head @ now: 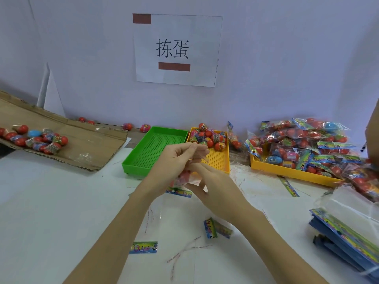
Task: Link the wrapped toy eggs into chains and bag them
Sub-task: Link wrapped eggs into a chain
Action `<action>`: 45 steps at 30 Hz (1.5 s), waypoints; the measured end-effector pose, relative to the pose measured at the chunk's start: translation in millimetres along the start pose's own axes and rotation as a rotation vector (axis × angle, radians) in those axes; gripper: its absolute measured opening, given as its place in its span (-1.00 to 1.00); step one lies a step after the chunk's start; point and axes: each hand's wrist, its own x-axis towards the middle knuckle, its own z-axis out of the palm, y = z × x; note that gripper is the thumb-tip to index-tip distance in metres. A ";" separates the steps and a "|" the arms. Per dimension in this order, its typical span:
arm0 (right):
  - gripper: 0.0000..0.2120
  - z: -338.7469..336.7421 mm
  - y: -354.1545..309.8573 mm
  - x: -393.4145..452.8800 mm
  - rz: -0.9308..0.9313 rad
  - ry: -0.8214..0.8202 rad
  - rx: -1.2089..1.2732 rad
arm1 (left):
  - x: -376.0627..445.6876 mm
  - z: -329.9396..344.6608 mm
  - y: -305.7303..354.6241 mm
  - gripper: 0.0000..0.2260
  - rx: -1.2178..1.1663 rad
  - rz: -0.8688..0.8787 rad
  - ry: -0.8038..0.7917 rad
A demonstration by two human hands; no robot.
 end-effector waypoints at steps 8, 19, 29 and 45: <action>-0.84 -0.2 7.1 5.8 0.070 0.066 0.140 | 2.8 -0.6 -1.2 -0.58 0.158 0.088 0.041; -0.85 -52.9 43.4 1.5 0.294 0.223 0.521 | -0.2 -7.1 -7.3 -0.60 0.340 0.020 -0.073; -0.83 -49.7 32.4 -0.2 0.249 0.043 0.453 | -2.6 -1.2 -9.1 -0.69 0.252 0.047 -0.155; -0.86 -51.4 28.8 1.1 0.311 0.564 0.579 | 4.1 1.7 -12.6 -0.81 -0.087 -0.109 0.081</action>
